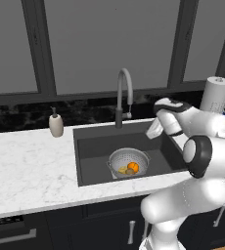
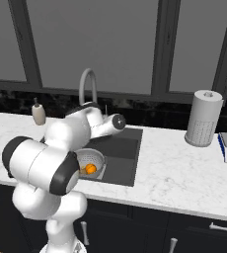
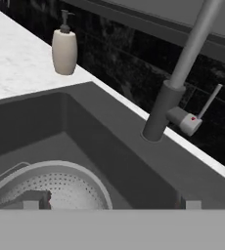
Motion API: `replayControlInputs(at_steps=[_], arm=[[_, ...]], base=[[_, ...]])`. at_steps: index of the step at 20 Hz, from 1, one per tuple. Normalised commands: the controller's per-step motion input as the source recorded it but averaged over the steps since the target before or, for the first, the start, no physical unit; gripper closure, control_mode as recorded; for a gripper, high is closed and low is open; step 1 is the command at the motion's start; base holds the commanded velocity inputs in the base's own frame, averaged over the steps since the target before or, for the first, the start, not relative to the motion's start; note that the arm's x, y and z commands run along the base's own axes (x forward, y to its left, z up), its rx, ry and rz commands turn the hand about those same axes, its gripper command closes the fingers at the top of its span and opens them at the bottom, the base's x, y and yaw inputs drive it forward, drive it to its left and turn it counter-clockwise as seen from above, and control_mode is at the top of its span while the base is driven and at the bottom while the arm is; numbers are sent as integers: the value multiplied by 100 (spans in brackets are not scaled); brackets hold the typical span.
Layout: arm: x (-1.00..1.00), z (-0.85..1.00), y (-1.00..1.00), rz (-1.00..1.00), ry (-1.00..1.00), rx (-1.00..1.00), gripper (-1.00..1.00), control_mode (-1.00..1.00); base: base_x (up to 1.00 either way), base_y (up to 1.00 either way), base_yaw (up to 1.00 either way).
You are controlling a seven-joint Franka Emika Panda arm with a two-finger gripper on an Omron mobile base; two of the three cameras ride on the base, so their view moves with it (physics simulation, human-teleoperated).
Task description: Put the colander in the sink, put the kiwi, orange, kiwi in the colander, and turn on the sink faucet and pour water over the colander.
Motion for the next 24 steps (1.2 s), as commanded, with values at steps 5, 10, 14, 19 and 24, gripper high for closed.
replayControlInputs(at_steps=[5, 10, 14, 19, 24], arm=[[52, 2, -1, 0, -5, 11, -100, -100], [26, 2, -1, 0, -25, 14, -100, -100], [21, 6, 0, 0, -31, 10, -100, -100], [29, 21, 0, 0, -9, 11, -100, -100], [33, 27, 1, 0, 0, 11, -100, -100]], base=[[0, 0, 0], [0, 0, 0], [0, 0, 0], [0, 0, 0], [0, 0, 0]])
